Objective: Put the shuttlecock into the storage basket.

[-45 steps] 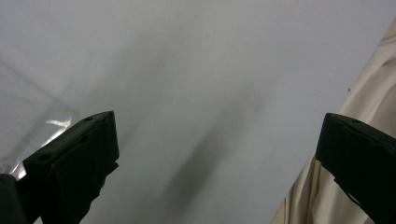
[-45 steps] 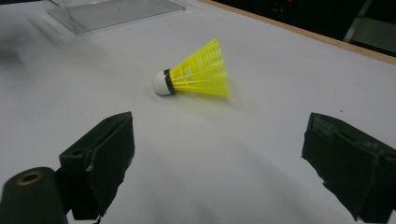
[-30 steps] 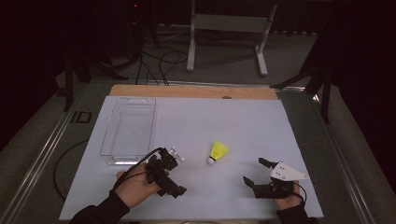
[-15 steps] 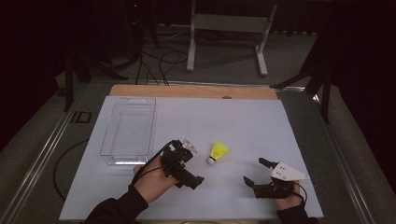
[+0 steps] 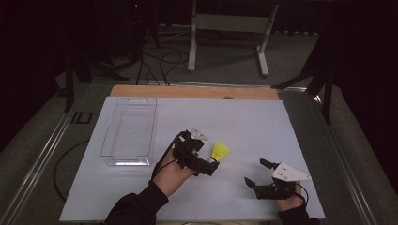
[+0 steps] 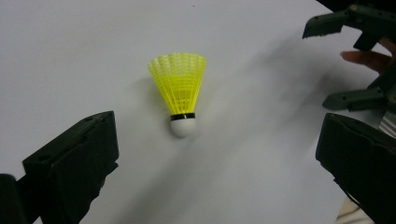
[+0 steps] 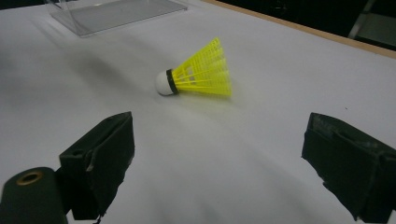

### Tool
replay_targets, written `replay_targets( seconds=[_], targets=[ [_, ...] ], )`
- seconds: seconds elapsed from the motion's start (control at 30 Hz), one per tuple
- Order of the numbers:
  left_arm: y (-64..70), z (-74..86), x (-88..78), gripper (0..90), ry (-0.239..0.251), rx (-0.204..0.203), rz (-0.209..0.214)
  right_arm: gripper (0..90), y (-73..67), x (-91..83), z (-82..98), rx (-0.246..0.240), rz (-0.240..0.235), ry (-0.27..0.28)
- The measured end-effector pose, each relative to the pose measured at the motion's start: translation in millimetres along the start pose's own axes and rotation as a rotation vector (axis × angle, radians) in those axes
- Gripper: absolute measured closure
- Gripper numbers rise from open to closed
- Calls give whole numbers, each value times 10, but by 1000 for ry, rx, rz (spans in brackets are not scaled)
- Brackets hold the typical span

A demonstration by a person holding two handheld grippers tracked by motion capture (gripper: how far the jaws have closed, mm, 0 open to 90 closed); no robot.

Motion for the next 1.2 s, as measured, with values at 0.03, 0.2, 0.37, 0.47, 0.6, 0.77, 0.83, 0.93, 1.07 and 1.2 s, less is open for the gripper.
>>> replay_targets(
  seconds=[0.03,0.2,0.37,0.47,0.6,0.77,0.83,0.93,1.07,1.2],
  targets=[
    [1,-13,29,0,-11,-1,2,96,0,0,0,0,0,0],
    [-5,-45,202,1,-48,-7,-17,96,2,-2,1,1,1,1],
    [-28,-91,343,1,-67,-25,-20,96,-1,4,5,7,-1,-2],
    [-53,-117,421,1,-74,-45,-21,96,0,3,6,6,-2,-1],
    [-74,-124,512,2,-95,-64,-15,96,4,5,9,8,-4,-1],
    [-110,-107,631,2,-130,-79,-7,96,3,8,9,7,-6,-1],
    [-122,-100,680,8,-150,-78,-1,96,2,11,10,7,-7,-2],
    [-143,-90,743,20,-178,-80,6,96,4,10,11,8,-7,-3],
    [-162,-64,804,44,-205,-84,10,96,7,9,17,13,-8,-6],
    [-177,-45,843,84,-232,-82,31,96,5,12,17,14,-9,-7]
  ],
)
Point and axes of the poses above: each handheld gripper's, and its own axes: x roughly forward along the jaws, z roughly out of its underside, y roughly to its right, the point moved 3 cm from there along x, roughly forward along the jaws, and after that the axes turned 3 degrees about -z, right-handed, at the moved point
